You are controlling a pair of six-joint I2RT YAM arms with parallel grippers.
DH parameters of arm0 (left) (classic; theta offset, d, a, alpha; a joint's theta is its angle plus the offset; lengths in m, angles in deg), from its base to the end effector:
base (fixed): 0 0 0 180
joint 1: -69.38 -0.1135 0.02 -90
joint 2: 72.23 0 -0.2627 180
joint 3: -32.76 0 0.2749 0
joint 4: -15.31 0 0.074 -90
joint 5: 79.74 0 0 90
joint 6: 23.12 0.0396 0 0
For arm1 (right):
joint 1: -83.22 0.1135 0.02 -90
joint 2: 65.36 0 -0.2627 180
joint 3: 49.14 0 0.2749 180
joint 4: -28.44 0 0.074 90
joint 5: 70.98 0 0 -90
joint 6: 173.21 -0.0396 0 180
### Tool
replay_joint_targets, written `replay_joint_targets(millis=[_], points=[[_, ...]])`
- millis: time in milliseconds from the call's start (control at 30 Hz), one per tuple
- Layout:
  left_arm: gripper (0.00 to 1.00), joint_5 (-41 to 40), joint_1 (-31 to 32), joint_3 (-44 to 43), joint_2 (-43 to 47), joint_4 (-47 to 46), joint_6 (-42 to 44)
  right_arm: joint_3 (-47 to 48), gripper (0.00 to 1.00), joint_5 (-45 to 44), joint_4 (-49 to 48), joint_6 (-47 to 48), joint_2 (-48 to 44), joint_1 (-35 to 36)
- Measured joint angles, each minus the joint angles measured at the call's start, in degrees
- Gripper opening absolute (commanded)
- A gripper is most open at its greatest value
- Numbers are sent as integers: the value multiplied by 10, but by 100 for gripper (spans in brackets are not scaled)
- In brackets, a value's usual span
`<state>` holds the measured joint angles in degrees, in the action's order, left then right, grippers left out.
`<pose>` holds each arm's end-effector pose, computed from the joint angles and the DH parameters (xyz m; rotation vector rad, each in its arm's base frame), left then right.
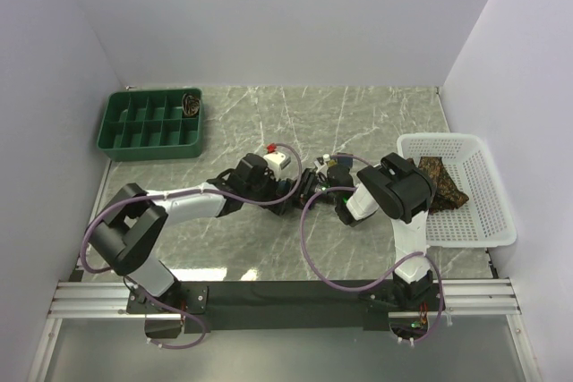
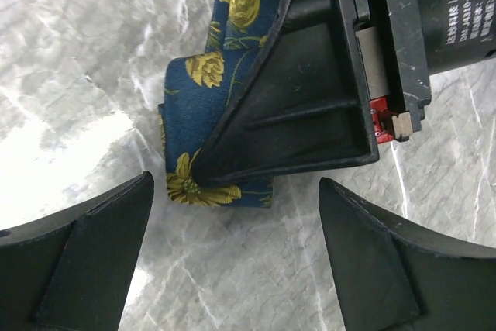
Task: Roll the ties
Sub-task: Roll the tie
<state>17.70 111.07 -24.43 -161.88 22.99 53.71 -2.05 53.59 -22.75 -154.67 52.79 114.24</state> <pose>0.2482 -0.2279 0.1556 0.6472 2.2584 -0.6383 0.2742 0.1911 0.0489 0.3152 2.2716 1.6628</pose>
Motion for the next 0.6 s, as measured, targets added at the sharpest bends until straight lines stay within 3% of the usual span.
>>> replay_joint_targets(millis=[400, 500, 600], points=[[86, 13, 1, -40, -56, 10, 26, 0, 12, 8, -8, -6, 5, -2], [81, 17, 3, -53, -70, 23, 35, 0, 12, 10, -11, -10, 6, -3], [69, 17, 3, -55, -81, 26, 45, 0, 14, 11, -13, -12, 7, -4]])
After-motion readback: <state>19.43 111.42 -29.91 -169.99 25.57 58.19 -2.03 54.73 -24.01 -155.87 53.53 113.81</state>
